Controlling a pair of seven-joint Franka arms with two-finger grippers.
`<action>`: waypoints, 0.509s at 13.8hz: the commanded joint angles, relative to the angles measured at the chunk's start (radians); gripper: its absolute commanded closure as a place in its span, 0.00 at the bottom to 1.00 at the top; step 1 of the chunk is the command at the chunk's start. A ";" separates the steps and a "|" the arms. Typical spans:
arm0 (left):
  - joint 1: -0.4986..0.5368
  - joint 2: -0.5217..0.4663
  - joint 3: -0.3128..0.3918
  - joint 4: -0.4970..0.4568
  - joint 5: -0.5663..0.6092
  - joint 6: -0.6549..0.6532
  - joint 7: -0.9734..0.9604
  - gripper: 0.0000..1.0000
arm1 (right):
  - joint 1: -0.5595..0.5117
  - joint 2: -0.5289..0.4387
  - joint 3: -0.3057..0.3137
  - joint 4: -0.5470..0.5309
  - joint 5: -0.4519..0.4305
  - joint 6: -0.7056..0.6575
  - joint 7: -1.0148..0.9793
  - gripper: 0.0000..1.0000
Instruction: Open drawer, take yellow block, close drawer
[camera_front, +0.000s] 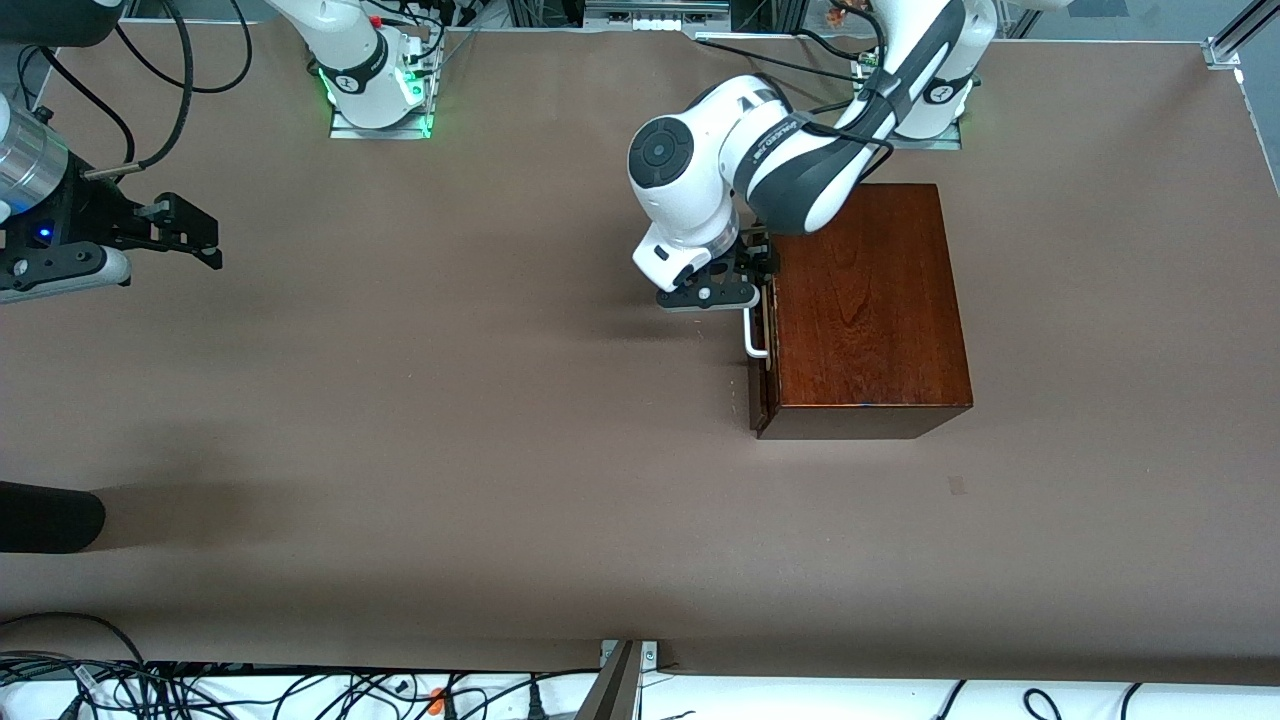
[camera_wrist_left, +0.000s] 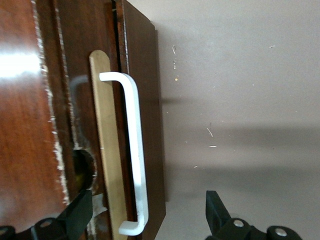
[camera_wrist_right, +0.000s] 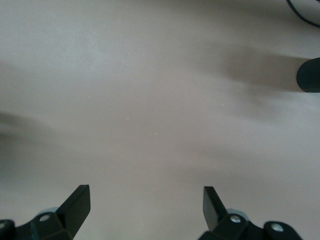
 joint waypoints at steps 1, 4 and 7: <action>-0.008 0.016 0.005 0.000 0.028 0.022 -0.020 0.00 | 0.001 0.005 0.002 0.018 -0.009 -0.006 0.003 0.00; -0.008 0.022 0.005 -0.024 0.028 0.052 -0.020 0.00 | 0.001 0.005 0.002 0.018 -0.009 -0.006 0.003 0.00; -0.007 0.022 0.003 -0.059 0.025 0.087 -0.022 0.00 | 0.001 0.005 0.002 0.018 -0.009 -0.006 0.003 0.00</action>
